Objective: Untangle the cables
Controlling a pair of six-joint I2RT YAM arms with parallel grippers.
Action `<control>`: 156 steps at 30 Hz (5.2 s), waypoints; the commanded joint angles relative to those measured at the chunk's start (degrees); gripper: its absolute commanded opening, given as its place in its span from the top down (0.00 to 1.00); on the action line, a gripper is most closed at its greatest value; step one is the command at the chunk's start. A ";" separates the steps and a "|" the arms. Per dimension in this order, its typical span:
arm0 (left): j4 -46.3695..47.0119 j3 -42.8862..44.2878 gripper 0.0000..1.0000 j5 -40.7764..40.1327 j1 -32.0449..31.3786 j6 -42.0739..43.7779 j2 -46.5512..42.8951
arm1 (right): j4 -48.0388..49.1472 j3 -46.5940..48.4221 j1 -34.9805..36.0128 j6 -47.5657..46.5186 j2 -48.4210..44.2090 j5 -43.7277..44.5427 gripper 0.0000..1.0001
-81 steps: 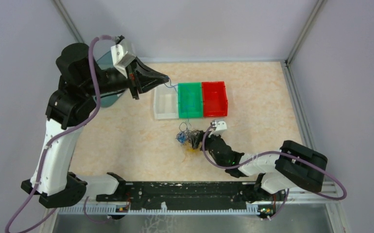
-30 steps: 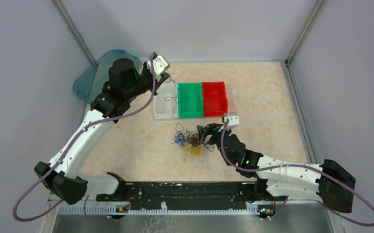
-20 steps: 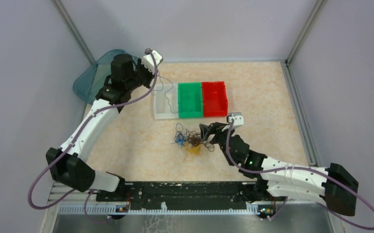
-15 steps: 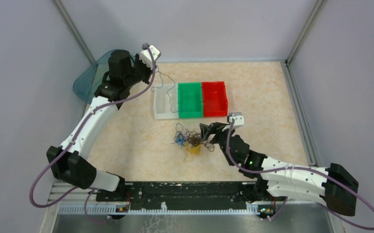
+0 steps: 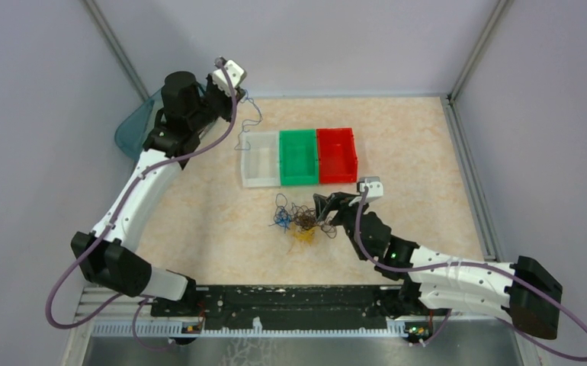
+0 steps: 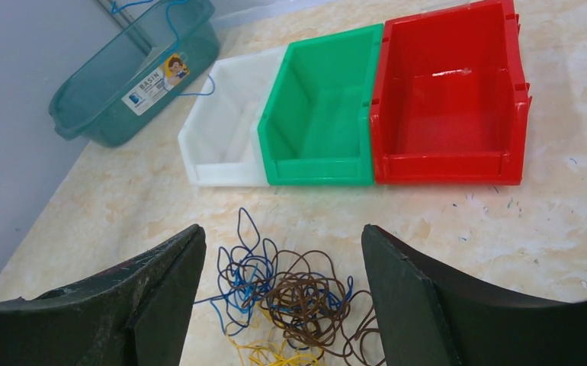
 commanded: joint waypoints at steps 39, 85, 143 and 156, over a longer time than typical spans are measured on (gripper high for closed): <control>9.36 -20.51 1.00 -4.43 -0.85 0.72 7.76 | 0.80 0.01 -0.06 1.04 -0.35 1.43 0.24; -10.80 -5.24 0.00 10.83 -2.33 2.13 10.42 | -2.83 1.48 -4.80 3.28 1.69 -5.39 0.23; -16.85 -21.27 0.45 12.41 -11.08 8.53 7.14 | -9.29 7.05 -10.29 7.70 11.18 -21.83 0.33; -12.54 -19.68 0.48 13.23 -11.03 16.18 12.22 | -6.62 8.02 -11.25 6.71 14.70 -23.69 0.34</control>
